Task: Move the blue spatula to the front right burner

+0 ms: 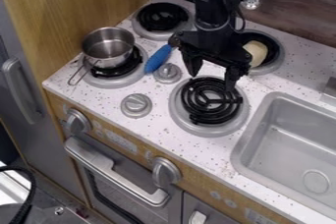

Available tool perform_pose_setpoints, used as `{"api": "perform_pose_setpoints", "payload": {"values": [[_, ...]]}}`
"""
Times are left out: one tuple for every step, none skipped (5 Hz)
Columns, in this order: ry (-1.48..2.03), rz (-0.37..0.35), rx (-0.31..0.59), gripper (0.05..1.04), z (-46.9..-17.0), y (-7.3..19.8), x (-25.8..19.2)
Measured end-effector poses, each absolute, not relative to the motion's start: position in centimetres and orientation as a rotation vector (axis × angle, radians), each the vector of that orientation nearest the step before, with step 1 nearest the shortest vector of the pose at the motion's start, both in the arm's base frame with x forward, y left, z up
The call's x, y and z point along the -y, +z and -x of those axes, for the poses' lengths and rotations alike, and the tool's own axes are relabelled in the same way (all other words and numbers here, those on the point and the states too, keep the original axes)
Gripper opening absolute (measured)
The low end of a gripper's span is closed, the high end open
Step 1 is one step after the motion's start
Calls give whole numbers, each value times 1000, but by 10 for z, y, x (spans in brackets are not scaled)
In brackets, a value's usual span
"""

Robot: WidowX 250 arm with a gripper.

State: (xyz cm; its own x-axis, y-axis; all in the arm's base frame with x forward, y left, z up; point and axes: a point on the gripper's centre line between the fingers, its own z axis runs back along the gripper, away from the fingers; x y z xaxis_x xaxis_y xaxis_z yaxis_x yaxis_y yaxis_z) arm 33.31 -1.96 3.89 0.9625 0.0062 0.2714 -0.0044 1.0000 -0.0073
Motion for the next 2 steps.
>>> {"api": "perform_pose_setpoints", "payload": {"values": [[7,4,240,1000,-329,28,19],[54,-27,226,999,-353,16,-11]]}}
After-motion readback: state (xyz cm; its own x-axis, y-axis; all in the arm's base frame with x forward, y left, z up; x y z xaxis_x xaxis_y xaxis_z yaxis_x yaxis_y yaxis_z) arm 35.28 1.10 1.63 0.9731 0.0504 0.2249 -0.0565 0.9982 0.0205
